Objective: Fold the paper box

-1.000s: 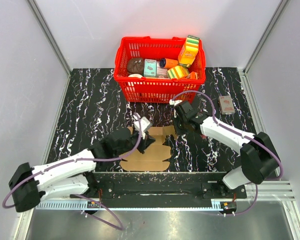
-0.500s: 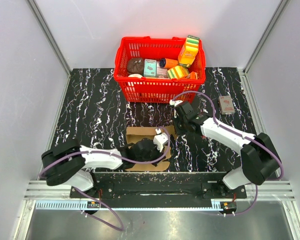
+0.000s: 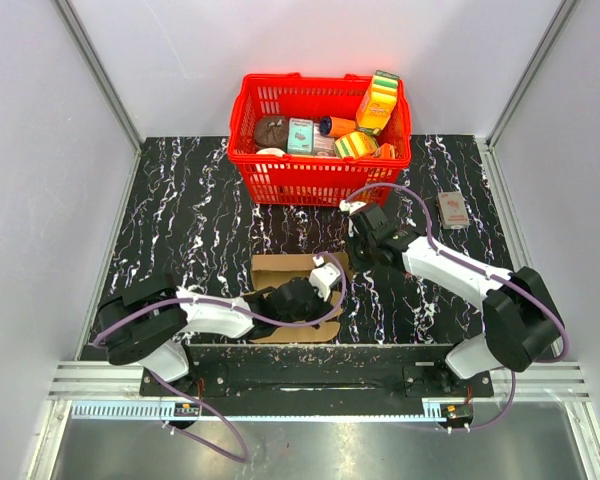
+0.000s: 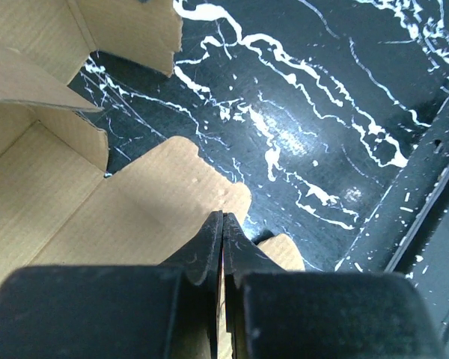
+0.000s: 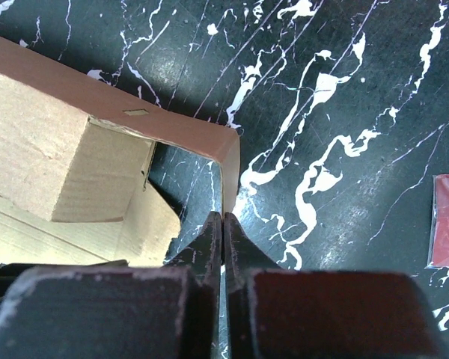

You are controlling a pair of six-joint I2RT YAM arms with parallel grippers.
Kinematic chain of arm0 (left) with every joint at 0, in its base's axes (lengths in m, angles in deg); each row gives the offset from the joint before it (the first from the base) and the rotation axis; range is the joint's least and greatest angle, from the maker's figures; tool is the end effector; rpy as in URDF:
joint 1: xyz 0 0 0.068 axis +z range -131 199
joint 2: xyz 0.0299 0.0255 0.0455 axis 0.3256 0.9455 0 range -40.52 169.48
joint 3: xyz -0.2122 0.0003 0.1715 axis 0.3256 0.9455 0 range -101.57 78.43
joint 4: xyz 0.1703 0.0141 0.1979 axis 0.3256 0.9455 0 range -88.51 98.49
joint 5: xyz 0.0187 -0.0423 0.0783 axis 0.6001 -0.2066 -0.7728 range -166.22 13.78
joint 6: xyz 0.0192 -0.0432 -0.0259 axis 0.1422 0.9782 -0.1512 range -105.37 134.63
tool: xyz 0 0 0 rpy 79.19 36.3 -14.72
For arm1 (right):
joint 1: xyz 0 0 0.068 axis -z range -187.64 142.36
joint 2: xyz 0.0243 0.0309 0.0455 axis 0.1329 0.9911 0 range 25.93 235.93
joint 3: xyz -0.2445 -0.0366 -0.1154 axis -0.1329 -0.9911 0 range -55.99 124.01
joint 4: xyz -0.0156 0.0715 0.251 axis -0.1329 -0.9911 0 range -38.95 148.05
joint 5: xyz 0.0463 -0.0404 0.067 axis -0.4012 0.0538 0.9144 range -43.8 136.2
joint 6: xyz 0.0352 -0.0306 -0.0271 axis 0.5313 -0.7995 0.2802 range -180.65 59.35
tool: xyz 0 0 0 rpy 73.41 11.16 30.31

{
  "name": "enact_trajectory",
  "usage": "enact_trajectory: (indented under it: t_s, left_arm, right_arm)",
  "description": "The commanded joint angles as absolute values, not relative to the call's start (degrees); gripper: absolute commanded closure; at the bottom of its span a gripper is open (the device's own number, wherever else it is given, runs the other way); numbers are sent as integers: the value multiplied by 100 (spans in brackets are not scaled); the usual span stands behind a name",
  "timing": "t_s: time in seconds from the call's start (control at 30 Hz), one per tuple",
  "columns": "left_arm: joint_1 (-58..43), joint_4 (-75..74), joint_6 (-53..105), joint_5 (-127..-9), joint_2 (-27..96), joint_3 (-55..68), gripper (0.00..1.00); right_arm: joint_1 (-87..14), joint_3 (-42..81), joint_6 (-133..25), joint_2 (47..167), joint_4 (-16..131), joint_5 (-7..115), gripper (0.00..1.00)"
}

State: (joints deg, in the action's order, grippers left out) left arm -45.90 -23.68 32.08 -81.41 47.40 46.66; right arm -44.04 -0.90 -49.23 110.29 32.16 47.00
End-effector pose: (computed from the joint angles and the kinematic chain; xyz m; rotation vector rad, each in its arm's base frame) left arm 0.1261 -0.2618 0.1510 0.8348 2.0396 -0.7458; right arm 0.2409 0.1783 0.2189 -0.5613 2.5078 0.3431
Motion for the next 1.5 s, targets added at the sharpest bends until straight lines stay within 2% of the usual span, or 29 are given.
enact_trajectory:
  t_s: [0.0, 0.73, 1.47]
  left_arm:
    - [-4604, -2603, 3238, -8308, 4921, 4494, 100]
    - [-4604, -2752, 3317, -8501, 5361, 4494, 100]
    - [-4604, -2787, 3432, -8809, 5651, 4134, 100]
  right_arm:
    - [-4385, -124, -4817, 10793, 3335, 4823, 100]
    - [-4385, -177, -4633, 10495, 3326, 5060, 100]
    - [-4376, -423, -4255, 10380, 3273, 5877, 100]
